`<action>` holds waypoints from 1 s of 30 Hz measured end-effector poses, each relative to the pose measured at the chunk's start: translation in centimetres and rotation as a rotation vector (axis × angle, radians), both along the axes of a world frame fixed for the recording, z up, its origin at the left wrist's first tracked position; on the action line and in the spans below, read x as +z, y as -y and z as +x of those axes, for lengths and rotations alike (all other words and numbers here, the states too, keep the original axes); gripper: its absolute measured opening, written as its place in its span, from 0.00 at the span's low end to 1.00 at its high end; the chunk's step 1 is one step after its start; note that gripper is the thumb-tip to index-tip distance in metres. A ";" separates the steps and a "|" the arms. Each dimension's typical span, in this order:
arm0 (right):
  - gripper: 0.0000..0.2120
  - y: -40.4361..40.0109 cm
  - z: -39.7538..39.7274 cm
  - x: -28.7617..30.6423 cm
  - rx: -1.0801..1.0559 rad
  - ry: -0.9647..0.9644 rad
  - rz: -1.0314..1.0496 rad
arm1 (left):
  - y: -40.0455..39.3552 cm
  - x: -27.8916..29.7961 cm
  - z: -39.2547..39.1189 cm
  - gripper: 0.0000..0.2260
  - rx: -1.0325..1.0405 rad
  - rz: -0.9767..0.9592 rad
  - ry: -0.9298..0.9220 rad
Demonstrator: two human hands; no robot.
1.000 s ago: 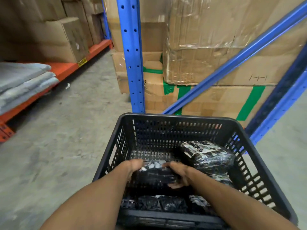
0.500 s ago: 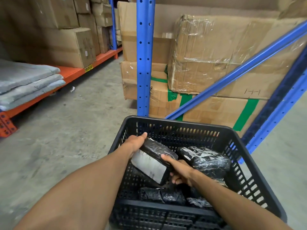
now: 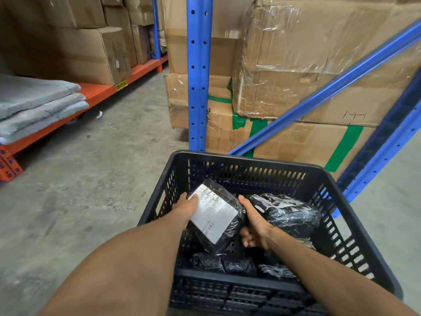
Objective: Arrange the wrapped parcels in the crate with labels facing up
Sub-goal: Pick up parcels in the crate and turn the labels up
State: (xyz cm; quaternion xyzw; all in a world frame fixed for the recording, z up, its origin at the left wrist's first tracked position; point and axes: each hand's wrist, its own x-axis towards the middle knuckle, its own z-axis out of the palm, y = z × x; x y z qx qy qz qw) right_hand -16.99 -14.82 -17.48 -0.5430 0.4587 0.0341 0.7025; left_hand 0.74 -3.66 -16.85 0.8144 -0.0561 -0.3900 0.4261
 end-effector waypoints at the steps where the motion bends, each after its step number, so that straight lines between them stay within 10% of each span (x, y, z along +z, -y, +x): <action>1: 0.37 0.1 -0.1 0.1 0.001 0.002 -0.007 | -0.2 0.0 0.2 0.31 -0.048 0.030 0.034; 8: 0.38 0.4 -0.5 1.2 0.009 0.089 -0.167 | -0.7 1.5 1.1 0.42 -0.194 0.109 -0.104; 17: 0.17 -0.1 0.8 2.6 0.039 0.092 -0.434 | -1.9 0.8 0.8 0.20 -0.058 -0.004 -0.455; 24: 0.29 1.0 3.9 4.2 0.226 0.028 -0.617 | -1.8 0.3 -0.9 0.52 -0.181 0.070 0.036; 30: 0.33 1.5 5.8 2.5 0.270 0.077 -0.669 | -2.0 -1.4 -0.8 0.35 -0.324 -0.058 0.032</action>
